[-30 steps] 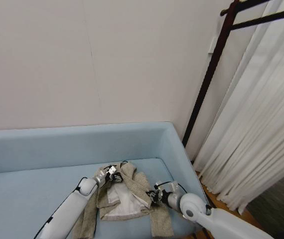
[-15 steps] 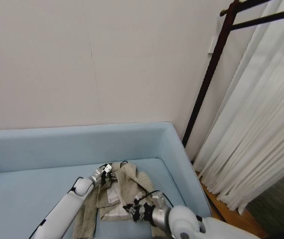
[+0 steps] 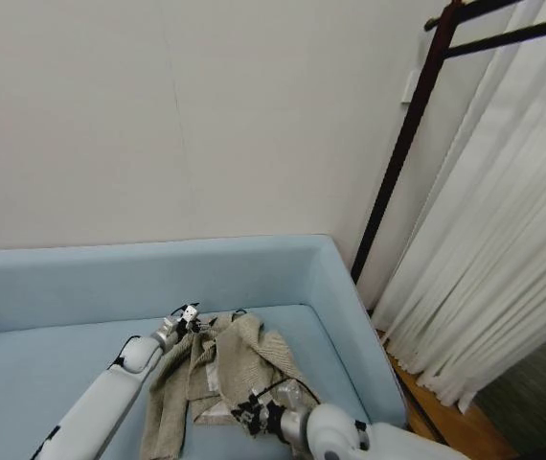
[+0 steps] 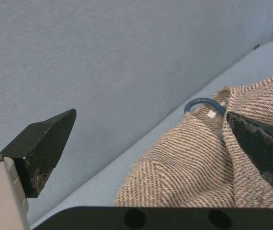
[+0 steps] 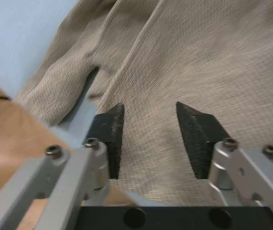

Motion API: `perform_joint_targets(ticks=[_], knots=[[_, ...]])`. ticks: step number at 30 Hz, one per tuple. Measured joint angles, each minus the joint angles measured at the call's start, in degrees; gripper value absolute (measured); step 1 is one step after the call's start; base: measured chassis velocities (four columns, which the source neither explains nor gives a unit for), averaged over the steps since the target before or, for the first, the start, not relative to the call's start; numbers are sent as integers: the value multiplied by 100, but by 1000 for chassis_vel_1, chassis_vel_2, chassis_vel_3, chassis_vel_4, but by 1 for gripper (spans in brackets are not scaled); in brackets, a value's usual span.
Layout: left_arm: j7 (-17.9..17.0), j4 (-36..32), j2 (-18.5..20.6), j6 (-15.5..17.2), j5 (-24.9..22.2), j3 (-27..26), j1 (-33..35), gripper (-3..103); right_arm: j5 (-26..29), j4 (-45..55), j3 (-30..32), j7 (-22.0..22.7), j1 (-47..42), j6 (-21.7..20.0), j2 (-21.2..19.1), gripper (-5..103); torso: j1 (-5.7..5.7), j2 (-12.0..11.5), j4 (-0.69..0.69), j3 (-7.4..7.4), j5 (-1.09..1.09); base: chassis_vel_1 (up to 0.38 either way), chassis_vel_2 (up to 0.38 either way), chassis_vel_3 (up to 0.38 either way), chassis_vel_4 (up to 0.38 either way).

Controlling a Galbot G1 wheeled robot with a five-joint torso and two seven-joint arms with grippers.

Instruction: Pick up the clothes from the sofa and hang them on the clothes hanger.

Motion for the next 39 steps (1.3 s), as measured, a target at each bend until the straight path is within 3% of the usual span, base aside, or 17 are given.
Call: perform_joint_targets(ticks=[2, 4, 5, 9, 10, 12, 15, 21, 24, 26, 30, 34, 35, 37, 39], knots=[[-1, 0, 9, 1, -20, -29, 1, 100, 5, 13, 74, -9, 4, 0, -43, 36, 0, 0, 0, 0, -1, 0, 0, 0, 0], [-2, 5, 23, 2, -52, -84, 4, 100, 11, -92, 380, -162, 106, -1, -142, 47, 0, 0, 0, 0, 0, 0, 0, 0, 0], [-4, 6, 25, 2, -60, -100, 8, 100, 1, -339, 580, -292, 249, 0, -143, 58, 0, 0, 2, 0, 0, 0, 0, 0, 0], [-5, 14, 4, 3, -61, -73, 0, 100, -91, -856, 823, -531, 402, 2, -75, 63, 0, 0, 4, 0, 1, 0, 0, 0, 0], [-4, 26, -35, 6, -61, -25, -19, 100, -161, -1185, 927, -692, 434, 9, -34, 74, 0, 0, 4, 0, 1, 0, 0, 0, 0], [-4, 30, -48, 10, -61, -11, -23, 100, -192, -1335, 948, -750, 436, 9, -16, 74, 0, 0, 2, 0, -1, 0, 0, 0, 0], [-2, 41, -101, 18, -61, 19, -20, 100, -304, -1828, 947, -907, 381, 25, 46, 90, 1, 0, 0, 0, 1, 0, 0, 0, 0], [5, 83, -154, 28, -59, 39, -25, 100, -69, -2242, 917, -666, 302, 91, 203, 103, 0, 0, 2, 0, 0, 0, 0, 0, 0], [13, 128, -202, 47, -56, 63, -49, 100, 87, -2554, 1025, -624, 347, 120, 343, 94, 0, 0, 2, 0, 1, 0, 0, 0, 0], [15, 141, -212, 49, -55, 72, -53, 100, 141, -2590, 1047, -607, 361, 120, 362, 94, 1, 0, 2, 0, 0, 0, 0, 0, 0], [16, 184, -257, 57, -49, 106, -61, 100, 230, -2785, 1128, -533, 406, 112, 407, 73, 0, 0, 2, 0, 0, 0, 0, 0, 0], [15, 196, -266, 62, -48, 113, -74, 100, 150, -2882, 1170, -551, 371, 132, 407, 62, 0, 0, 1, 0, 0, 0, 0, 0, 0], [14, 197, -266, 65, -48, 113, -79, 100, 114, -2909, 1185, -555, 346, 160, 410, 51, 0, 0, 1, 0, 0, 0, 0, 0, 0], [14, 199, -263, 65, -48, 113, -82, 100, 97, -2916, 1192, -559, 329, 178, 410, 51, 1, 0, 1, 0, 0, 0, 0, 0, 0], [14, 203, -244, 65, -48, 111, -84, 100, 46, -2923, 1201, -586, 294, 202, 414, 41, 0, 0, 1, 0, 0, 0, 0, 0, 0]])
